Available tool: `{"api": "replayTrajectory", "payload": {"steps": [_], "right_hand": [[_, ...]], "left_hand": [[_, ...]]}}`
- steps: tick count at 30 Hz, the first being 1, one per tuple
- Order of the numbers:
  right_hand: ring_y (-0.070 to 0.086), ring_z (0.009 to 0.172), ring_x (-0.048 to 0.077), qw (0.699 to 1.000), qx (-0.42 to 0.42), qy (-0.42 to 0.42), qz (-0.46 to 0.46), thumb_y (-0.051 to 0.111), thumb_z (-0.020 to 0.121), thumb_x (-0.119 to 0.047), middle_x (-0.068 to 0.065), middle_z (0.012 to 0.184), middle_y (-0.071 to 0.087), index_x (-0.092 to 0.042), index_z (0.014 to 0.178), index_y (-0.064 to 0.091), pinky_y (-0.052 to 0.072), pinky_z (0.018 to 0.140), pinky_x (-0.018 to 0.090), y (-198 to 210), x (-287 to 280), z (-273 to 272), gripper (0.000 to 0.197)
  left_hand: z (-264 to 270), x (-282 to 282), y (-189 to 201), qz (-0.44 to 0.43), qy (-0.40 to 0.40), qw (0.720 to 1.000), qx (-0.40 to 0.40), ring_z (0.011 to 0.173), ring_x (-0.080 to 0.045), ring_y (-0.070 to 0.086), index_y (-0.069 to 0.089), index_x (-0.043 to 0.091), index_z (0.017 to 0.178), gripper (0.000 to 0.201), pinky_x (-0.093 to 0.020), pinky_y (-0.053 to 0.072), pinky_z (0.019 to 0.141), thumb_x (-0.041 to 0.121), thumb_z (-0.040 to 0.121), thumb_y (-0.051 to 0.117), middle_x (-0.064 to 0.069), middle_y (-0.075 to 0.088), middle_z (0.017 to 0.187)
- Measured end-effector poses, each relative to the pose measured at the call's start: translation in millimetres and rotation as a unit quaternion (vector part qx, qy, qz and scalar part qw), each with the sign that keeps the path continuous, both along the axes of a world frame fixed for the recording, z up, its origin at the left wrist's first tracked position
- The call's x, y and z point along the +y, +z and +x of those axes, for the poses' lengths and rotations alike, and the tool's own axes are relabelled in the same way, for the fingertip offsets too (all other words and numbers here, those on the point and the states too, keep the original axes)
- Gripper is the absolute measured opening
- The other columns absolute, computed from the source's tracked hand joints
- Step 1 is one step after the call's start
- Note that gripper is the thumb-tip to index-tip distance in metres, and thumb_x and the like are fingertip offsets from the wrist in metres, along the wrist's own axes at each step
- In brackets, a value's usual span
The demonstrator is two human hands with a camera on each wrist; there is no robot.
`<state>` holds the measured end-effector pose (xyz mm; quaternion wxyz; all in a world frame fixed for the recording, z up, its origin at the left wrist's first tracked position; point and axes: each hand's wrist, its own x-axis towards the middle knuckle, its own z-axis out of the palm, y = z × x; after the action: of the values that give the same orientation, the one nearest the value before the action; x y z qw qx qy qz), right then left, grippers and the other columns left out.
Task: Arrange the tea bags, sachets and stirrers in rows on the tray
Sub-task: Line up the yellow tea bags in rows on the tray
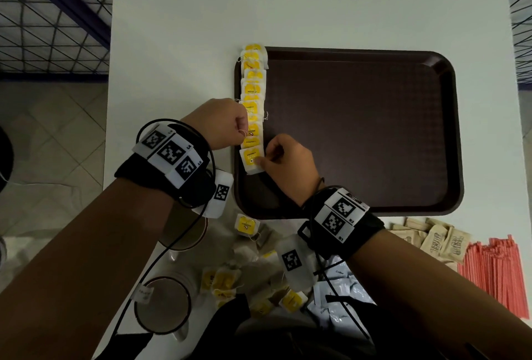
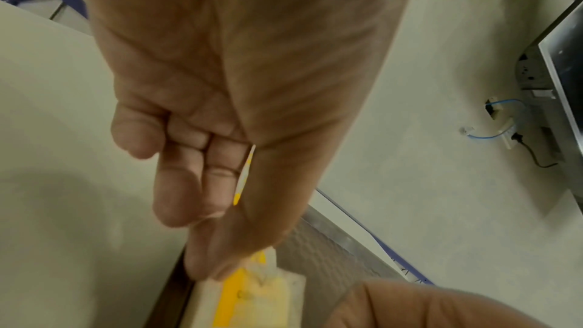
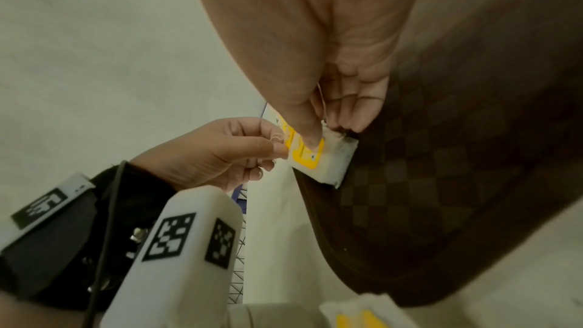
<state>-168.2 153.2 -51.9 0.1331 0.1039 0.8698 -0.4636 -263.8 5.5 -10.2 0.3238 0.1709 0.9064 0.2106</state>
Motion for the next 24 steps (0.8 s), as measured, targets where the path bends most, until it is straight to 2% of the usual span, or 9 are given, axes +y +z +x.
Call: {"api": "replayTrajectory", "payload": {"steps": [3,6,8,11,14,16,20,22,24], "right_hand": [[0.047,0.058,0.000,1.000,-0.001,-0.006,0.001,0.072,0.077,-0.012,-0.014,0.066,0.048,-0.013,0.080,0.055,0.038,0.058,0.003,-3,-1,4,0.017],[0.054,0.059,0.007,1.000,-0.003,-0.022,-0.012,0.070,0.078,-0.013,-0.009,0.066,0.054,-0.017,0.077,0.052,0.040,0.056,0.007,-5,-2,5,0.018],[0.061,0.063,0.015,0.999,-0.003,-0.026,-0.020,0.070,0.079,-0.013,-0.004,0.068,0.058,-0.019,0.074,0.052,0.044,0.059,0.014,-6,-4,4,0.019],[0.064,0.066,0.019,0.999,-0.012,-0.038,-0.030,0.069,0.080,-0.012,-0.001,0.071,0.062,-0.025,0.069,0.050,0.054,0.065,0.027,-7,-5,2,0.025],[0.065,0.065,0.020,0.998,-0.032,-0.038,-0.045,0.068,0.080,-0.013,0.006,0.074,0.066,-0.017,0.072,0.056,0.057,0.066,0.037,-6,-4,0,0.016],[0.063,0.066,0.019,0.999,-0.019,-0.034,-0.025,0.069,0.080,-0.017,0.006,0.074,0.066,-0.013,0.073,0.058,0.054,0.066,0.034,-5,-3,0,0.013],[0.056,0.073,0.007,0.999,0.028,-0.042,0.004,0.067,0.083,-0.018,0.002,0.091,0.063,-0.010,0.087,0.067,0.043,0.066,0.006,-2,-1,-5,0.009],[0.058,0.078,0.004,0.999,0.022,-0.041,-0.016,0.064,0.084,-0.011,0.003,0.102,0.065,-0.009,0.099,0.069,0.043,0.071,0.001,-2,-1,-8,0.016],[0.059,0.083,0.004,0.999,0.016,-0.040,-0.016,0.061,0.085,-0.009,0.004,0.106,0.066,-0.010,0.103,0.069,0.043,0.074,0.002,-2,-3,-10,0.020]], "left_hand": [[-3,-1,3,0.007,0.011,1.000,-0.013,0.079,-0.015,0.058,0.068,0.009,0.084,0.008,-0.025,0.040,0.072,0.007,0.077,0.068,0.000,0.062,0.081],[-6,-2,4,0.012,0.016,1.000,-0.016,0.079,-0.015,0.058,0.069,0.010,0.086,0.011,-0.023,0.040,0.069,0.006,0.075,0.070,0.002,0.061,0.079],[-8,-3,5,0.014,0.024,1.000,-0.015,0.075,-0.013,0.056,0.069,0.011,0.085,0.011,-0.019,0.039,0.062,0.006,0.075,0.070,0.005,0.059,0.075],[-9,-5,5,0.017,0.037,0.999,-0.019,0.068,-0.006,0.052,0.068,0.013,0.084,0.012,-0.016,0.036,0.058,0.008,0.074,0.072,0.009,0.057,0.072],[-9,-7,4,0.020,0.047,0.998,-0.024,0.066,-0.007,0.052,0.068,0.014,0.083,0.013,-0.016,0.036,0.058,0.009,0.073,0.073,0.007,0.058,0.072],[-10,-10,4,0.019,0.055,0.998,-0.014,0.065,-0.003,0.051,0.067,0.013,0.083,0.011,-0.015,0.035,0.057,0.009,0.074,0.073,0.008,0.057,0.072],[-14,-15,2,0.027,0.088,0.996,0.005,0.064,-0.001,0.050,0.067,0.012,0.085,0.010,-0.015,0.034,0.057,0.008,0.076,0.070,0.006,0.059,0.074],[-16,-17,1,0.038,0.114,0.993,0.017,0.064,-0.002,0.052,0.068,0.012,0.086,0.010,-0.013,0.034,0.057,0.007,0.077,0.069,0.001,0.063,0.078],[-17,-17,0,0.050,0.134,0.989,0.033,0.069,-0.008,0.056,0.069,0.012,0.088,0.012,-0.013,0.037,0.060,0.006,0.078,0.066,-0.002,0.066,0.082]]}}
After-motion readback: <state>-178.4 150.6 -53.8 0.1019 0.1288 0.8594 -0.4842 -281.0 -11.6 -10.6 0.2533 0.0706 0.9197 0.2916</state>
